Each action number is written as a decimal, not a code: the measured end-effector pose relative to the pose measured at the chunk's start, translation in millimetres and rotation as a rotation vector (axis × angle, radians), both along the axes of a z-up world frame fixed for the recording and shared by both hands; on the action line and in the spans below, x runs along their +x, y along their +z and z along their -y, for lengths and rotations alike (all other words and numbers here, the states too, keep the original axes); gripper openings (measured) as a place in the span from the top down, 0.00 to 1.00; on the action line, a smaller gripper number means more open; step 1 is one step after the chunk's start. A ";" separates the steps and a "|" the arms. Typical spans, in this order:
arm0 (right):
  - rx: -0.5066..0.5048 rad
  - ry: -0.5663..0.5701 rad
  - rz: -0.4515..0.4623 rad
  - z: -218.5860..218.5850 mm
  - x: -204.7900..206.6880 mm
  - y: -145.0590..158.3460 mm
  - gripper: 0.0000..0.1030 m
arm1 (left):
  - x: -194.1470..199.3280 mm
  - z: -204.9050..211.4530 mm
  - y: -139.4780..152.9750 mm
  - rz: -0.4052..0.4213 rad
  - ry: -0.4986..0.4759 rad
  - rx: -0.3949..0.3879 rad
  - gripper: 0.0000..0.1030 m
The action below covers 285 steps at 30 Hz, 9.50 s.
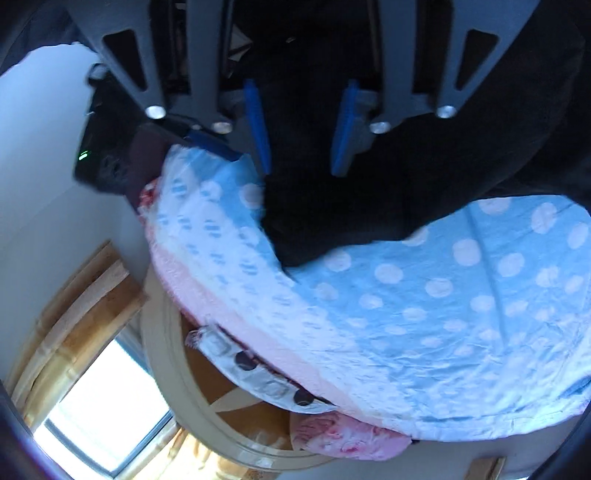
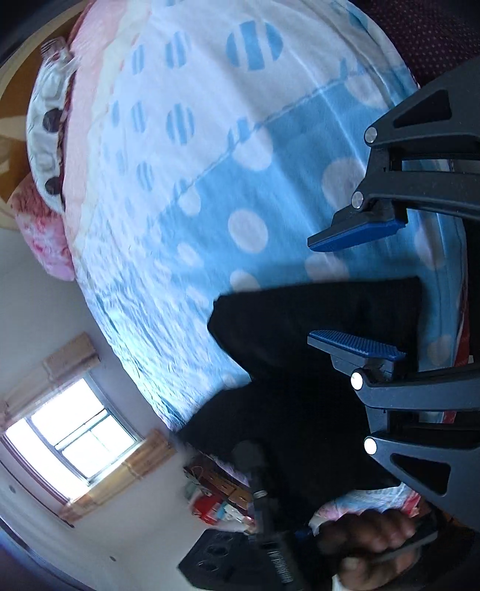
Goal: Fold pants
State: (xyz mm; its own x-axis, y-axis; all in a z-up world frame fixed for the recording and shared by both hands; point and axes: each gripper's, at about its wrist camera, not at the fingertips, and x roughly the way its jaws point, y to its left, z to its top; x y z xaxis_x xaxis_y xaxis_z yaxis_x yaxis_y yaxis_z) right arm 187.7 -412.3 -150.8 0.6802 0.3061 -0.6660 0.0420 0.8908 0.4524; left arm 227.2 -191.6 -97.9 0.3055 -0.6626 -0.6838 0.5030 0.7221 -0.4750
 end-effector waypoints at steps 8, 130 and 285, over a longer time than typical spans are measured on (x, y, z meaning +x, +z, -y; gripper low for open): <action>-0.004 -0.039 0.035 2.5 -3.0 7.1 0.55 | -20.5 -22.0 -0.1 0.261 0.076 0.279 0.31; -0.405 0.220 0.081 -111.0 74.0 62.2 0.55 | 58.5 -177.5 0.1 0.329 0.019 0.187 0.40; -0.304 0.633 -0.125 -164.8 142.5 5.4 0.70 | -109.0 -118.0 -71.3 0.333 0.188 0.390 0.00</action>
State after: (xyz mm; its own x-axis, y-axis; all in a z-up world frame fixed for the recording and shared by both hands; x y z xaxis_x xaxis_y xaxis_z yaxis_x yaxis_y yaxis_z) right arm 330.2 -247.5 -145.4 0.3463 0.4050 -0.8462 -0.4896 0.8475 0.2052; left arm 118.2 -73.7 -169.2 0.6363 -0.2922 -0.7140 0.4255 0.9049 0.0088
